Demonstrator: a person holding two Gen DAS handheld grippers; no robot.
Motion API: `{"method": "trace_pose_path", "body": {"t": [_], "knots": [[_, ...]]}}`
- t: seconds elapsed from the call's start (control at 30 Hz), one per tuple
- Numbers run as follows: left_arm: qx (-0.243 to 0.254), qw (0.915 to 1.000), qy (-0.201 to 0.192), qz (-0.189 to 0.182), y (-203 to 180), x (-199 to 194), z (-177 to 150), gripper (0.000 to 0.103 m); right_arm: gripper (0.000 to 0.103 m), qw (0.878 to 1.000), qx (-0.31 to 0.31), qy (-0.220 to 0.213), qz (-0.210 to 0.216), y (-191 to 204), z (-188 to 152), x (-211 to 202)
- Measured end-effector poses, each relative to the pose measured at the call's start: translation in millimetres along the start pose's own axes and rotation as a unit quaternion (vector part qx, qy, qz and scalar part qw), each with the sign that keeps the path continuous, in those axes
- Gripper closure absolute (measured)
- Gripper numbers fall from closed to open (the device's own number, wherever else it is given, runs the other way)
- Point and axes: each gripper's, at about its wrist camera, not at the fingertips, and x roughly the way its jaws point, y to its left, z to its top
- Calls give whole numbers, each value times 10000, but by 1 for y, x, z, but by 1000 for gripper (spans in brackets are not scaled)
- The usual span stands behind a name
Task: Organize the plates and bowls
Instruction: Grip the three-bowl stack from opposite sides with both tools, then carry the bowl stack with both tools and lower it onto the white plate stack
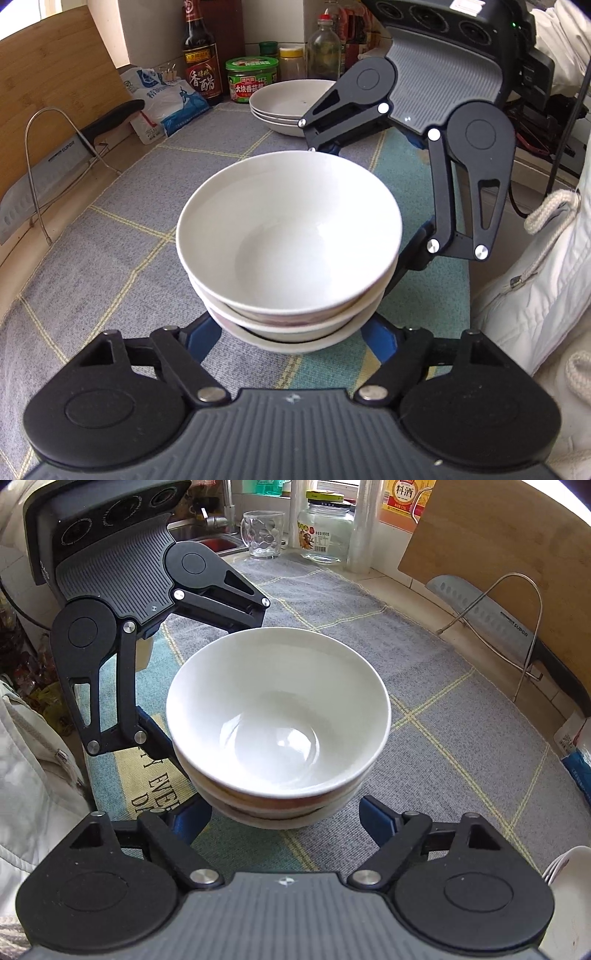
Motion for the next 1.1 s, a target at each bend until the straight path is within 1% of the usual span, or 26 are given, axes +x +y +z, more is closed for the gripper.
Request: {"method": "trace_pose_path", "body": {"t": [0.17, 0.37, 0.53, 0.67, 0.8, 1.1], "knots": [[-16, 10000, 81, -19, 3, 1, 3, 21, 19, 9997, -101, -38, 213, -4, 1, 1], [4, 9998, 176, -33, 4, 2, 5, 21, 18, 9991, -250, -86, 322, -6, 2, 3], [26, 9997, 226, -46, 6, 5, 7, 20, 12, 9987, -359, -134, 341, -8, 3, 6], [46, 9997, 225, -47, 6, 5, 8, 19, 12, 9983, -365, -146, 424, -10, 3, 8], [59, 9997, 215, -64, 6, 5, 7, 19, 13, 9979, -488, -129, 401, -6, 4, 6], [73, 9998, 160, -107, 6, 6, 7, 20, 14, 9981, -401, -98, 458, -7, 5, 6]]}}
